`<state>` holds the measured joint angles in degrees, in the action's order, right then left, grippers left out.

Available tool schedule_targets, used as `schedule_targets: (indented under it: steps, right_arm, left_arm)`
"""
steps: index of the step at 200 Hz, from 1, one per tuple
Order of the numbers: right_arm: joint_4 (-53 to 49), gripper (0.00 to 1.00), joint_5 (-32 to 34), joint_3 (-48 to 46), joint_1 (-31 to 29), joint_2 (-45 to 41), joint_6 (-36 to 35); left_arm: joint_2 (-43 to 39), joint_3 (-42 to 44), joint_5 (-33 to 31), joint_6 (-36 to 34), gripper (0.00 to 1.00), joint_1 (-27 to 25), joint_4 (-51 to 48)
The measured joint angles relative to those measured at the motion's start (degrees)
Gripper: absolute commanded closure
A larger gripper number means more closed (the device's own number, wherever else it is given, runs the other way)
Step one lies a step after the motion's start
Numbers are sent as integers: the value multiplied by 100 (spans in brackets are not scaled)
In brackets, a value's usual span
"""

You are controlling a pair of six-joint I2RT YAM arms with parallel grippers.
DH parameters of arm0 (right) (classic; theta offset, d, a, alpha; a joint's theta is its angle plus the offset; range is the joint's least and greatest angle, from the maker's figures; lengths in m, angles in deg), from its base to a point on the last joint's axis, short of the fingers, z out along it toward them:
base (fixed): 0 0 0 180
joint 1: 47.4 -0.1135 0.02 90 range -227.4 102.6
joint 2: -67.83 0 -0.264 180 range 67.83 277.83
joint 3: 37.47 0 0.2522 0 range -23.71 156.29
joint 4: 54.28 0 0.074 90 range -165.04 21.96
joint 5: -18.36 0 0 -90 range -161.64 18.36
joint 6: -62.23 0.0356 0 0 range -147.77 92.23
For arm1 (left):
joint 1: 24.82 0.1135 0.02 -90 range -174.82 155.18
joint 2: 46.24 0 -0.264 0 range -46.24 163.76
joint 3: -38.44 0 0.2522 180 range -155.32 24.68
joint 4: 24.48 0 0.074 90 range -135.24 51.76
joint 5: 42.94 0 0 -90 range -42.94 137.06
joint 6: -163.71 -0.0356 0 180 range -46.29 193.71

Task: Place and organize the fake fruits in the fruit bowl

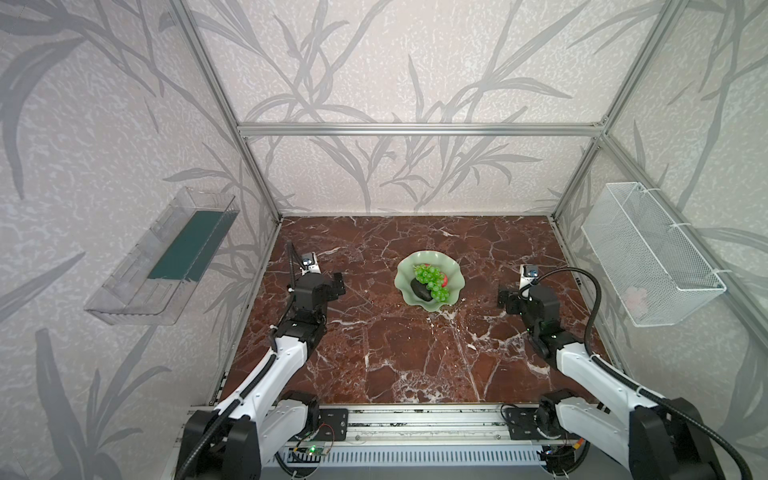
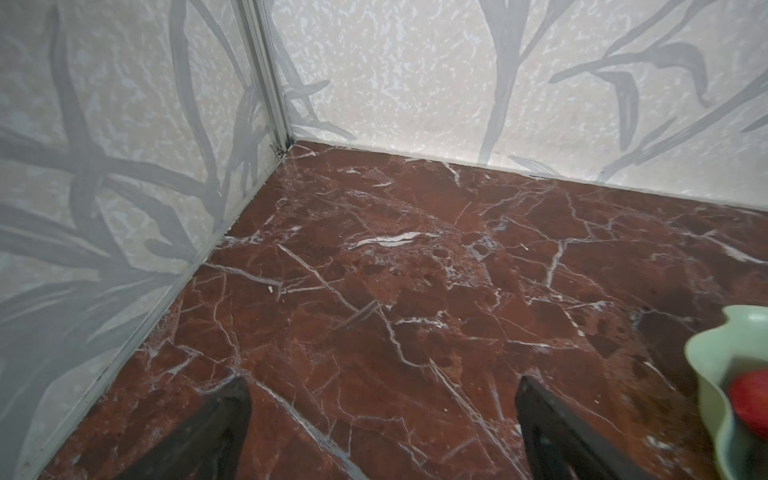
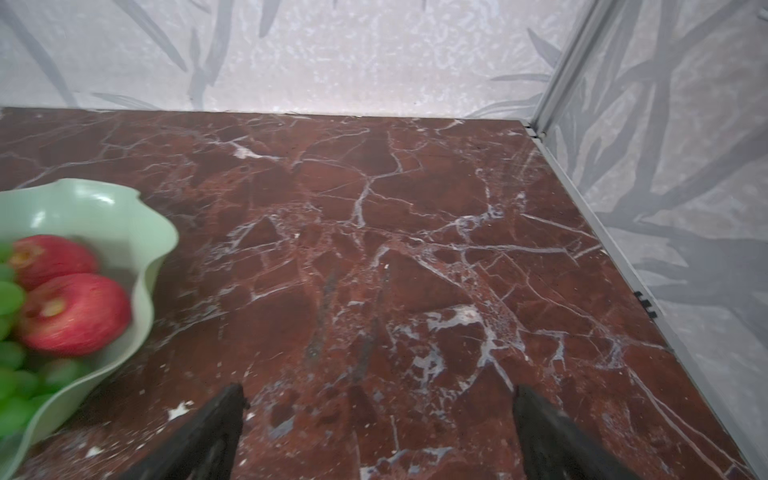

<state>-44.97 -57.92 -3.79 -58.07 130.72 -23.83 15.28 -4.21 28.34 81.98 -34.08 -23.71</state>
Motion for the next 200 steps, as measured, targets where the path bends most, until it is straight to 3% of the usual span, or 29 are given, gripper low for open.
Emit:
schedule_targets:
  steps: [34,77,103,129,200]
  right_arm:
    - [1161,1,-96,-50,138,1296,-199]
    - [2430,1,-238,-269,166,1596,-551]
    - [3432,1,-382,-511,170,2229,-748]
    - [3657,1,-527,-409,175,2798,-874]
    - [4011,1,-367,-350,179,2859,-890]
  left_arm:
    - [1202,678,-391,-654,1,17,1836]
    - [2540,1038,-378,-960,0,177,3359]
    - [2608,1019,-186,-887,1,466,3735]
    - [2826,883,-52,-754,1,669,3875]
    - [2852,837,22,-673,1,719,4085]
